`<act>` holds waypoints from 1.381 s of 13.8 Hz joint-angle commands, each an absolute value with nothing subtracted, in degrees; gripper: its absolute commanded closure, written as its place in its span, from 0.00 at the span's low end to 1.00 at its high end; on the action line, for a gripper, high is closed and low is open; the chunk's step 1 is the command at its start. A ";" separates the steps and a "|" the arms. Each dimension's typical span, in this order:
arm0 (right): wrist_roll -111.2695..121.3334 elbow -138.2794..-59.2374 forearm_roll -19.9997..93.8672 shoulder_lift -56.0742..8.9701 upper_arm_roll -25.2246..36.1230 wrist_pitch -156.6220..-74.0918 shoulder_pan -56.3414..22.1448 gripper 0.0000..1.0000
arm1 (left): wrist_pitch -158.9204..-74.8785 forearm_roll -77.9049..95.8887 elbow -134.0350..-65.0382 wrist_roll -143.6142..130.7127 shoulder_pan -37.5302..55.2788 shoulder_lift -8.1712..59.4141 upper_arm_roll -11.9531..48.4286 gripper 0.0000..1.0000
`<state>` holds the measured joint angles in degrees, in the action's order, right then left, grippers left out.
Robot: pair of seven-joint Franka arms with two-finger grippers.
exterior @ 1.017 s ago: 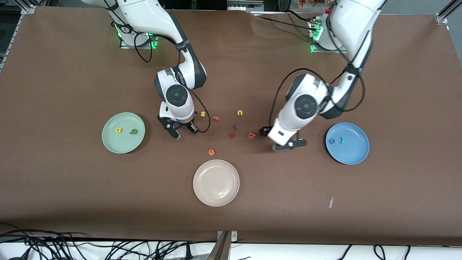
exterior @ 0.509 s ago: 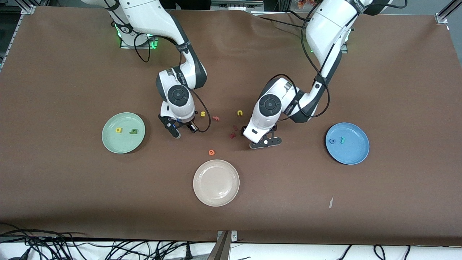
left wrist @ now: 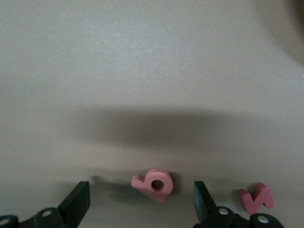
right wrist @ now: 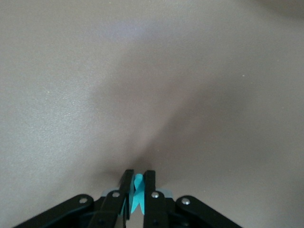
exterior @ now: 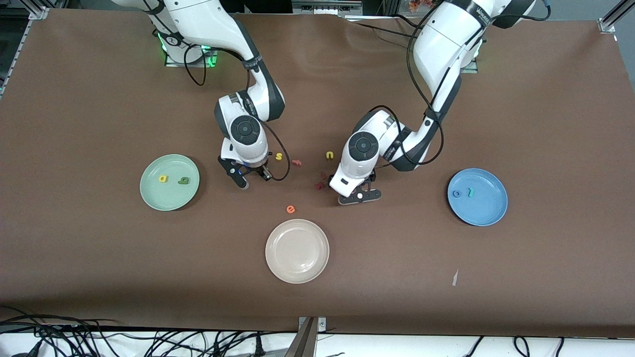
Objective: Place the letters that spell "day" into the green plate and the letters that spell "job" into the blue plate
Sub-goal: 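Place the teal letter on the green plate while the left gripper grasps pink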
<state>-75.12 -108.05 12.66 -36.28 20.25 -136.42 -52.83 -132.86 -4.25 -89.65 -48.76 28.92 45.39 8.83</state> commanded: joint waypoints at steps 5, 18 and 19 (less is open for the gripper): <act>-62.36 -108.99 13.36 -30.87 25.46 -127.13 -53.88 1.00 | -132.63 -5.89 -84.47 -49.57 29.79 49.21 8.17 0.26; -20.14 -110.30 17.67 -32.52 39.46 -120.32 -43.24 0.36 | -132.63 -6.24 -84.64 -49.13 29.79 49.04 8.17 0.57; -20.04 -110.13 17.67 -32.43 39.46 -120.06 -43.33 0.00 | -132.63 -6.24 -84.73 -49.13 29.79 48.96 8.17 0.57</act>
<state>-21.54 -110.34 16.29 -32.50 39.80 -120.06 -42.95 -132.70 -4.51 -85.97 -48.74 29.07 47.92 8.53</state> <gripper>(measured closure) 0.819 0.559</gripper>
